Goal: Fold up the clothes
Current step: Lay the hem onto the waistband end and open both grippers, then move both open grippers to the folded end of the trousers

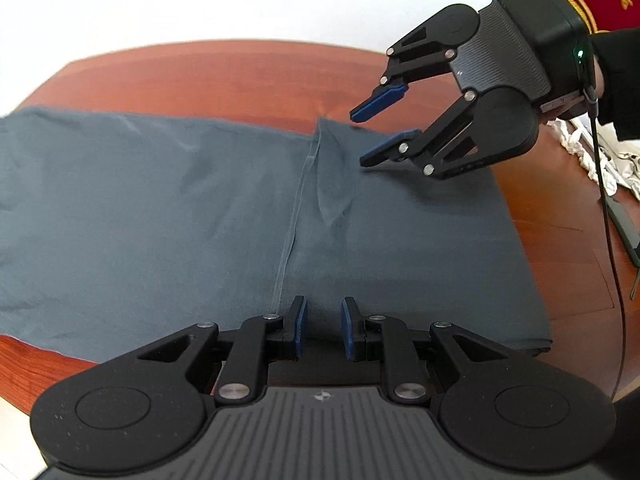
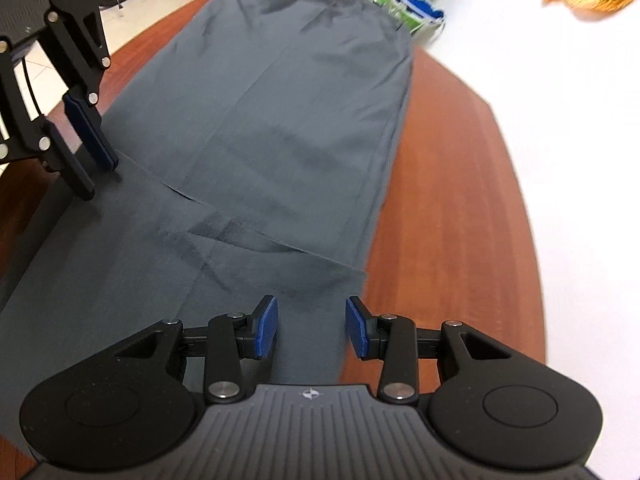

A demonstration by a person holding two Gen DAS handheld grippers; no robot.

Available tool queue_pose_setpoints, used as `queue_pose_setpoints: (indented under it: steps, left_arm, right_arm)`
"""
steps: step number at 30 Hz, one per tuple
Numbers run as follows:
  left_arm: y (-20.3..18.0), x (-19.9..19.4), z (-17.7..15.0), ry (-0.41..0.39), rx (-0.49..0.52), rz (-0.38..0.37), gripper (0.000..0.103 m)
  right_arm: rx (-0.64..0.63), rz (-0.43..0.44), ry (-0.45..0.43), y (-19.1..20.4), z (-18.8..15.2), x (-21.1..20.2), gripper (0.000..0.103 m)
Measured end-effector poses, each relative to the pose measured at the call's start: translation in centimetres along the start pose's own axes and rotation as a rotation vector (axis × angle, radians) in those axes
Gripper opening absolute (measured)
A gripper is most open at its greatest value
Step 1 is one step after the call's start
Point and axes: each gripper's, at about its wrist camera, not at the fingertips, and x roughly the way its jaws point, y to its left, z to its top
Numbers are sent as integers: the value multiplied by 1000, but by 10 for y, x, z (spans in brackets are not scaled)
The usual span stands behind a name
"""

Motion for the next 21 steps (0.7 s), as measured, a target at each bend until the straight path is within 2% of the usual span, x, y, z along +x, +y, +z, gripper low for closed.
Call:
queue_pose_setpoints:
  steps: [1, 3, 4, 11, 13, 16, 18, 21]
  left_arm:
    - [-6, -4, 0, -10, 10, 9, 18]
    - [-17, -11, 0, -25, 20, 22, 28]
    - [-26, -13, 0, -37, 20, 32, 29]
    - [-88, -21, -5, -59, 14, 84, 30]
    - [-116, -21, -7, -63, 18, 96, 30]
    - [-140, -15, -8, -56, 23, 115, 30]
    - [-157, -13, -9, -51, 14, 124, 30]
    - [-178, -11, -10, -44, -11, 152, 32]
  right_arm:
    - [-7, -4, -5, 1, -4, -6, 44]
    - [-43, -2, -15, 5, -18, -23, 44]
    - [-52, -1, -16, 6, -21, -26, 44]
    - [-219, 61, -63, 25, -70, -60, 44]
    - [-259, 82, -82, 31, -82, -69, 44]
    - [-347, 142, -132, 47, -102, -86, 44]
    - [-373, 167, -154, 56, -107, -95, 43]
    - [-399, 253, -222, 72, -112, -110, 43]
